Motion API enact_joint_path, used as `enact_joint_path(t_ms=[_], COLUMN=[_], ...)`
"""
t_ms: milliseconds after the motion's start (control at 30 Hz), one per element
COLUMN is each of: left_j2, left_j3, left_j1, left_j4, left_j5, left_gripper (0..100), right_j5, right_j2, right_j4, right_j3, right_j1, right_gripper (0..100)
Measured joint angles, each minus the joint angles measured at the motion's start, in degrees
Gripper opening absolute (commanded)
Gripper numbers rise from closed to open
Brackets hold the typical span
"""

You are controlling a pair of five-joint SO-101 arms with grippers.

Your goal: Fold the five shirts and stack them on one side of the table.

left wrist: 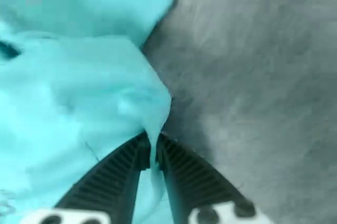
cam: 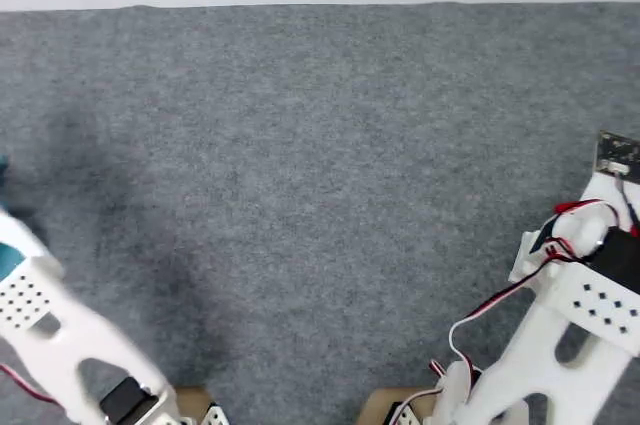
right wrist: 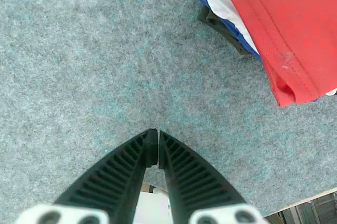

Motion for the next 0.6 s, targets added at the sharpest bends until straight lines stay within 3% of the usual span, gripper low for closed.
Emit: enact_joint_path(t_ms=[267,600], left_j2=[-18.4,-29.1], left_j3=[-0.6,-0.7], left_j1=[14.8,45.3], left_j4=[0.3,0.5], left_j5=[8.8,16.4], left_gripper=[0,0], right_j5=[0.0,0.0], right_j2=[0.0,0.0], right_j4=[0.0,0.0], right_j3=[0.0,0.0], right_j1=[0.0,0.0], right_gripper=[0.9,0.9])
